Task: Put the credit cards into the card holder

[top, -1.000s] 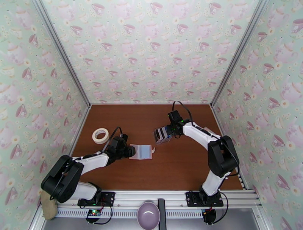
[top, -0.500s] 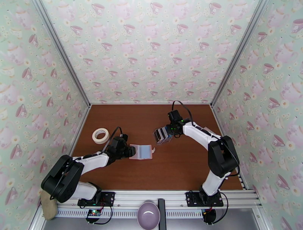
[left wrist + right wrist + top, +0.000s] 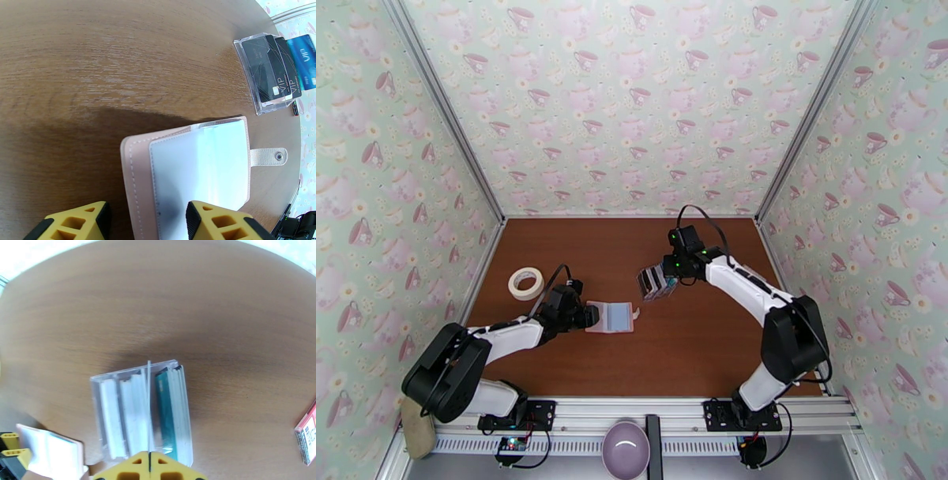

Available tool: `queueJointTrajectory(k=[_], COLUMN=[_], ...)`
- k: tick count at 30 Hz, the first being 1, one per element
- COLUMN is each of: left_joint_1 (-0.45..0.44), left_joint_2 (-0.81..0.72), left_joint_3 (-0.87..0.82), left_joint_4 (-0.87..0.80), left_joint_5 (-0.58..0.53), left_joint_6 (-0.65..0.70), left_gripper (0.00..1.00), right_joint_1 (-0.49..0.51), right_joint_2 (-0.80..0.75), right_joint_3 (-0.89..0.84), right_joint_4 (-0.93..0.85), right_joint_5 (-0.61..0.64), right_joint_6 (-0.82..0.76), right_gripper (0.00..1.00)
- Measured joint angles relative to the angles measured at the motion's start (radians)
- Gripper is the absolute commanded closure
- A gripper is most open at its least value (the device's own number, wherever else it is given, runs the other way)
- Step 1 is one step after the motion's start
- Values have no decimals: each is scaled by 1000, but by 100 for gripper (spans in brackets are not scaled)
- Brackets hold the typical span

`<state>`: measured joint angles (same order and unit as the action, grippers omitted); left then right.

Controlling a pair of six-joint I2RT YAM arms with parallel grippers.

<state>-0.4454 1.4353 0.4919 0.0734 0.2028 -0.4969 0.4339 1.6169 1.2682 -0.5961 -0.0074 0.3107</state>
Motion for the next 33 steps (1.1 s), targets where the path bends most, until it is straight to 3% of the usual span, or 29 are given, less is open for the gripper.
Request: queueJointTrajectory(k=[7,14,23,33], left_joint_1=[5,7,6,-11], left_joint_2=[2,6,6,8], left_joint_3=[0,0,10,25], left_joint_4=[-1,-8,-33,-69], left_joint_5=[-1,-17,-38,-73], left_joint_6=[0,0,1,5], left_gripper=[53,64,69,71], right_joint_1=[67,186,326,398], right_joint_2=[-118,-180,-179,-84], right_joint_3=[-83,-253,-380,-441], right_joint_4=[56,230,482,693], right_joint_5=[-35,-115,-158,-153], right_joint_6=[80,245,450,579], right_gripper=[100,100,100,100])
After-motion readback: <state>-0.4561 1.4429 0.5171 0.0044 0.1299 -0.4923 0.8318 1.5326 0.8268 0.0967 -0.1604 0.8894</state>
